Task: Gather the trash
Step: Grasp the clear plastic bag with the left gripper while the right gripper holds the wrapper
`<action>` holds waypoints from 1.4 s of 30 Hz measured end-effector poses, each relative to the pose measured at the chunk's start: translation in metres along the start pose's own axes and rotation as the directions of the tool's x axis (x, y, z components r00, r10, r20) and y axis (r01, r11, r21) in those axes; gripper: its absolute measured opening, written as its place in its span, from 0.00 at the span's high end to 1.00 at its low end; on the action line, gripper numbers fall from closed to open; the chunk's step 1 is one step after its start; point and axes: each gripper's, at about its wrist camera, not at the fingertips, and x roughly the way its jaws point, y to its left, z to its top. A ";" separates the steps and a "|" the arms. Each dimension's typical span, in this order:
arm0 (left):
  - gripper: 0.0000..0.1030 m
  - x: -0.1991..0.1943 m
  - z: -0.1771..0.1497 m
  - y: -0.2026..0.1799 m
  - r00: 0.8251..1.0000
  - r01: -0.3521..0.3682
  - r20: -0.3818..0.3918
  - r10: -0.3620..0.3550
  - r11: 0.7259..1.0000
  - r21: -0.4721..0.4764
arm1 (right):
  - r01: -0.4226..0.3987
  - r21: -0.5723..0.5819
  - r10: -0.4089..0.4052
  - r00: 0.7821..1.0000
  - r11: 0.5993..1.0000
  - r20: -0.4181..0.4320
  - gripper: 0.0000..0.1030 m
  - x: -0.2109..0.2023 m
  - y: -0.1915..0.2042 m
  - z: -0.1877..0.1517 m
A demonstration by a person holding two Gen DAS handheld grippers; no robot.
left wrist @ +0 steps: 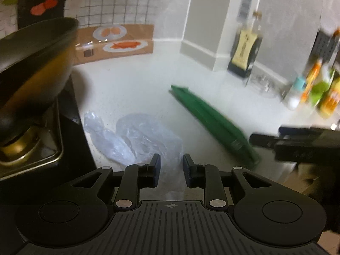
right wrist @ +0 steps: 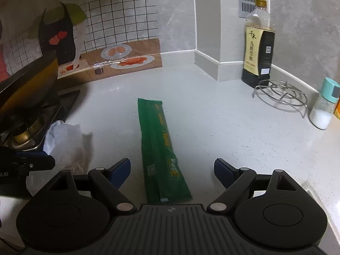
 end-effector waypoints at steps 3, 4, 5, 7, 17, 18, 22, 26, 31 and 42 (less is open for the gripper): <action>0.72 0.028 -0.005 -0.011 0.992 -0.089 -0.079 0.096 0.992 0.093 | -0.025 -0.002 0.025 1.000 1.000 -0.003 0.16 0.006 0.005 0.004; 0.72 0.030 -0.006 -0.015 0.991 -0.105 -0.064 0.113 0.987 0.126 | -0.030 -0.006 0.030 1.000 1.000 -0.003 0.16 0.010 0.007 0.006; 0.72 0.030 -0.008 -0.019 0.990 -0.120 -0.053 0.130 0.979 0.162 | -0.028 -0.009 0.028 1.000 1.000 -0.009 0.16 0.015 0.008 0.007; 0.72 0.030 -0.010 -0.023 0.989 -0.127 -0.056 0.140 0.973 0.190 | -0.021 -0.009 0.020 0.999 1.000 -0.028 0.16 0.028 0.011 0.013; 0.71 0.028 -0.010 0.004 0.992 -0.008 -0.121 0.024 0.991 0.131 | 0.014 -0.088 -0.025 0.993 0.996 -0.116 0.17 0.088 0.036 0.030; 0.71 0.029 -0.010 0.006 0.992 0.000 -0.123 0.014 0.993 0.114 | 0.008 -0.085 -0.018 0.992 0.996 -0.125 0.19 0.091 0.036 0.030; 0.71 0.033 -0.008 0.010 0.992 0.012 -0.125 -0.001 0.997 0.082 | -0.015 -0.086 0.001 0.987 0.996 -0.159 0.54 0.097 0.040 0.027; 0.71 0.037 -0.005 0.016 0.992 0.044 -0.124 -0.037 0.997 0.056 | -0.051 -0.102 0.032 0.984 0.993 -0.178 0.72 0.090 0.044 0.028; 0.71 0.039 -0.006 0.021 0.992 0.067 -0.111 -0.065 0.998 0.013 | -0.123 -0.034 0.115 0.977 0.992 -0.181 0.81 0.064 0.039 0.030; 0.90 0.010 -0.015 0.033 0.991 0.132 0.038 -0.130 0.989 -0.068 | -0.169 0.076 0.174 0.982 0.983 -0.069 0.82 -0.017 0.015 0.034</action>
